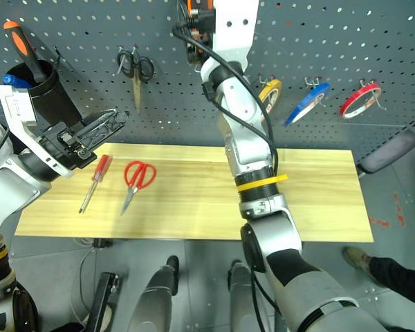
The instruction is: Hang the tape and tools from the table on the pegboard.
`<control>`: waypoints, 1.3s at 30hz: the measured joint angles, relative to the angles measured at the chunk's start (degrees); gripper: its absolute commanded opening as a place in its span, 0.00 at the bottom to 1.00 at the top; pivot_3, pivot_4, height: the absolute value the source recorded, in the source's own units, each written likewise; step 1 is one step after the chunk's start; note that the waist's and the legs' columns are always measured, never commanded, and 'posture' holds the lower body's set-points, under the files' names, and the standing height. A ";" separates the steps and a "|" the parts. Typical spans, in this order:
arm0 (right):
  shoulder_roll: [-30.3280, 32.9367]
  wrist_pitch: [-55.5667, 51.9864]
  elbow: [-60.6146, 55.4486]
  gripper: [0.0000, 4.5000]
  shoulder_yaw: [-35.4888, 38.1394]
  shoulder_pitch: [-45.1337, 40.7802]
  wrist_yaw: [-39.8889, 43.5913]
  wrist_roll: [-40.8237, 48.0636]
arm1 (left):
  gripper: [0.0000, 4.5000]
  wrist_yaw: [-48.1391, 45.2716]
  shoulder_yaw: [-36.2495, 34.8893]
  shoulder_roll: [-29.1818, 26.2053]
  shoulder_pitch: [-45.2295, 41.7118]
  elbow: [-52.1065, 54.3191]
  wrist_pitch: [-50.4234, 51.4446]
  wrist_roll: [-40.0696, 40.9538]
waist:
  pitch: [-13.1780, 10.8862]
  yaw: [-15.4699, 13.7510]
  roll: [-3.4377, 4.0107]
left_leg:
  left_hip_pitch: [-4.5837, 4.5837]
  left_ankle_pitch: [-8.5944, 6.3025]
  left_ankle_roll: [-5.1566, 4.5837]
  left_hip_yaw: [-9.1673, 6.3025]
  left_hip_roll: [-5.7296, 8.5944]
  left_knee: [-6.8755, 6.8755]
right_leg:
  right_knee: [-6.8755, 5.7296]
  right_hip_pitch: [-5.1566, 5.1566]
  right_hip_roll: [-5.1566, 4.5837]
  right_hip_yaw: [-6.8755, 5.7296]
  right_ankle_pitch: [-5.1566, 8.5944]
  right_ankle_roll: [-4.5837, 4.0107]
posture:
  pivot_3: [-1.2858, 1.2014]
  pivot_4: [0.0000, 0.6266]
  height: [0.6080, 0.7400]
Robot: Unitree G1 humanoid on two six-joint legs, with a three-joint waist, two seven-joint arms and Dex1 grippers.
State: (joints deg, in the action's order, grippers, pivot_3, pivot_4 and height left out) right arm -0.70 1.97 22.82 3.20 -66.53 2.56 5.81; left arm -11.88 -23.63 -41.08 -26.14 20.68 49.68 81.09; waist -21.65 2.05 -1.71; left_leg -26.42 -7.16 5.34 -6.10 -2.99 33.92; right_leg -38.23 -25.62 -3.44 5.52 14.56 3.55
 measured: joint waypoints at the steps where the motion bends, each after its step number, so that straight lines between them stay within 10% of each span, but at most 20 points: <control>1: -0.04 -0.34 0.23 0.66 -0.09 0.78 -0.16 -0.07 | 1.00 -0.07 0.00 0.00 0.01 -0.08 0.00 -0.01 | 0.00 0.00 0.00 | 0.00 0.02 -0.01 0.00 0.00 0.00 | 0.00 -0.01 0.00 0.00 -0.02 -0.01 | 0.55 0.61 1.00; 6: 0.20 -2.33 -0.27 0.99 -0.39 1.73 0.03 -0.11 | 1.00 -0.06 0.02 0.00 0.09 -0.12 0.00 -0.04 | 0.00 0.02 0.00 | 0.01 0.07 -0.02 -0.01 0.00 0.00 | 0.00 0.00 0.01 0.00 -0.07 -0.01 | 0.55 0.62 1.00; 29: 18.48 -32.32 -33.98 0.99 -0.47 19.38 18.94 12.38 | 1.00 -9.49 4.79 0.95 14.52 1.28 -8.86 -26.97 | 0.00 -1.00 0.00 | -0.06 0.06 -0.03 0.00 0.00 -0.18 | 0.20 -0.10 0.00 0.04 -0.05 0.02 | 0.53 0.63 1.00; 39: 33.23 -49.55 -56.60 0.99 -0.43 37.21 37.34 35.74 | 1.00 -1.39 14.65 5.92 15.11 -7.17 -10.06 -47.98 | -0.07 -0.94 -0.12 | -0.12 0.04 -0.06 0.02 0.03 0.02 | 0.19 -0.07 -0.01 0.08 -0.06 0.08 | 0.52 0.66 1.00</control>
State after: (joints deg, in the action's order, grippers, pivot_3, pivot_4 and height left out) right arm 32.53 -47.58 -33.78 2.77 -29.31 39.90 41.56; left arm -13.27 -8.98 -35.17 -11.02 13.50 39.62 33.11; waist -21.71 1.12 -1.83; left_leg -26.54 -7.12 5.28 -6.08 -2.97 33.94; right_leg -38.04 -25.69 -3.45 5.60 14.50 3.64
